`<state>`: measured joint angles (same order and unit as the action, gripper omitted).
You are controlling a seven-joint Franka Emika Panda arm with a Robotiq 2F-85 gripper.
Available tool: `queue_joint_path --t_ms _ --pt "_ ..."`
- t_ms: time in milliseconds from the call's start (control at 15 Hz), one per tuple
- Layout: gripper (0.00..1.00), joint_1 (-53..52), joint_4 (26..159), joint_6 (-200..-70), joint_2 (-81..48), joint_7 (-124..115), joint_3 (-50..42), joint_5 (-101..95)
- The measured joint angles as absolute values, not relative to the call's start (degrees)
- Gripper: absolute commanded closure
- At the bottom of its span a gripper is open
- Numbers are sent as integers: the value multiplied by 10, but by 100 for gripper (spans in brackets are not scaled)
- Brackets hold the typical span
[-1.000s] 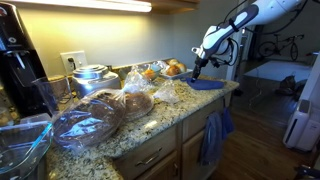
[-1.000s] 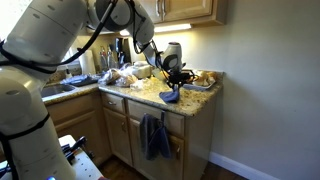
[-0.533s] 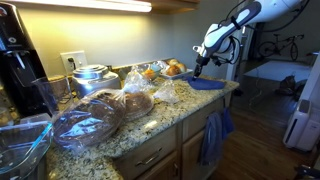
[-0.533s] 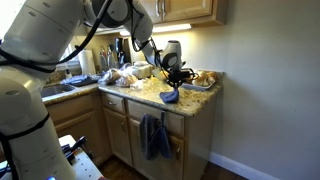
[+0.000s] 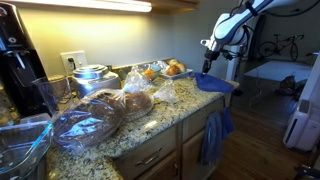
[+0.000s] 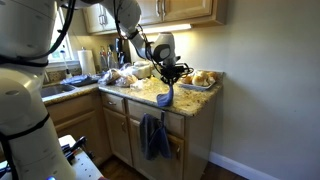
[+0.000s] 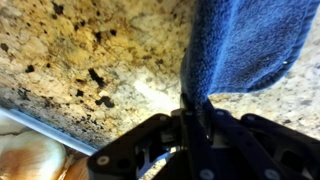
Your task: Remove the towel from the countertop and hang it on the right hook on the drawer
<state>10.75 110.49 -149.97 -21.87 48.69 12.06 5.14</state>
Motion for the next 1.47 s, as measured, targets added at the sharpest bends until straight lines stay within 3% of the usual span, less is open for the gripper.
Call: queue_joint_path --t_ms 467,1467 --pt "89 104 1228 -1495 -117 477 106 86" --pt "91 92 1275 -1494 -96 506 101 175"
